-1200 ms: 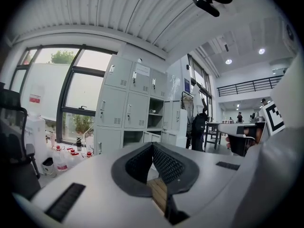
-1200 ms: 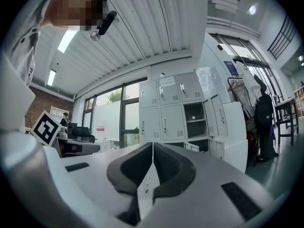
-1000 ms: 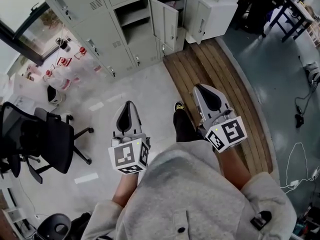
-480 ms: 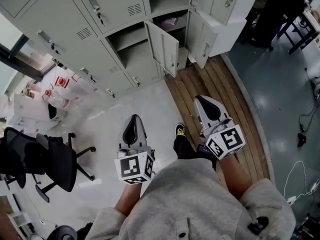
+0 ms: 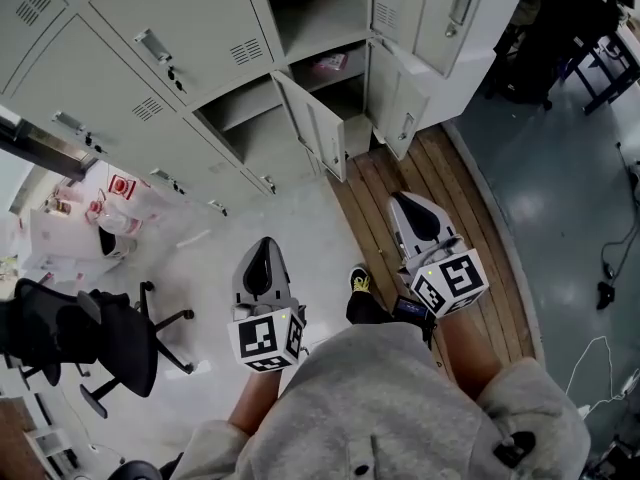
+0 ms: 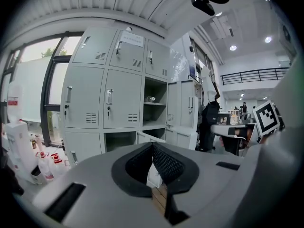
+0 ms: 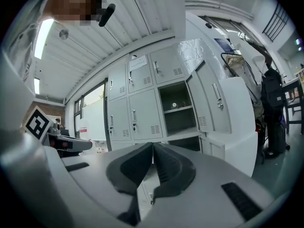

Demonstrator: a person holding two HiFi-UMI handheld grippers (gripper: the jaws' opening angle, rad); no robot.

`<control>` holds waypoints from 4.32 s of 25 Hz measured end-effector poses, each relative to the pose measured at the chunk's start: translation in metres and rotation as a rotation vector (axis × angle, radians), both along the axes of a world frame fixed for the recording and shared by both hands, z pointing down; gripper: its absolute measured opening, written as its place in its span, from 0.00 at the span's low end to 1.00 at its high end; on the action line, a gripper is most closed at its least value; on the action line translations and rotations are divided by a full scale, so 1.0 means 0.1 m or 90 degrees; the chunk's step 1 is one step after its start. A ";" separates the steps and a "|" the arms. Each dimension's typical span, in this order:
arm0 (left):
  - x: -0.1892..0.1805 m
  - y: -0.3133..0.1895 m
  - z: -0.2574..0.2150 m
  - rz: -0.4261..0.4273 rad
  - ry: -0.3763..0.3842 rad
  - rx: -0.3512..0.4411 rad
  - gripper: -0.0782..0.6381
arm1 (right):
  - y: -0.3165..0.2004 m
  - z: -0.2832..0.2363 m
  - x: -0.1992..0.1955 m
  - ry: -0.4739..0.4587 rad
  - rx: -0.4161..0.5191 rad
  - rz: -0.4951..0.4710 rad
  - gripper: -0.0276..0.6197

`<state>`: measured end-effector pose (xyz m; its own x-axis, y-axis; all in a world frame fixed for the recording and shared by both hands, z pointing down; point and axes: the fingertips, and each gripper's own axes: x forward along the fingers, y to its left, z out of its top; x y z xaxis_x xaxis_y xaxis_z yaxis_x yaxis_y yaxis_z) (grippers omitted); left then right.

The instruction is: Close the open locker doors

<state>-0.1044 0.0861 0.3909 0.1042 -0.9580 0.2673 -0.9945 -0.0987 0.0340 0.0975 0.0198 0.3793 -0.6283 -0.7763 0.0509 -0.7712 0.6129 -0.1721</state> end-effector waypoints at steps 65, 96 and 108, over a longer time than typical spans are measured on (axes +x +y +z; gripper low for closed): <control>-0.59 -1.27 0.20 -0.085 0.000 -0.018 0.12 | -1.82 0.83 -0.74 0.093 -0.064 -0.093 0.10; -1.23 -1.26 0.36 -0.139 0.000 -0.034 0.12 | -1.77 1.24 -1.50 0.110 -0.117 -0.168 0.20; -1.62 -1.12 0.37 -0.199 0.001 -0.034 0.12 | -1.53 1.22 -2.22 0.111 -0.096 -0.258 0.20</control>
<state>-0.2661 -0.0258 0.4283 -0.1932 -0.9282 0.3179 -0.9762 0.2145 0.0328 -0.1248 -0.1334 0.5011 -0.8513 -0.4460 0.2762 -0.5002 0.8489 -0.1709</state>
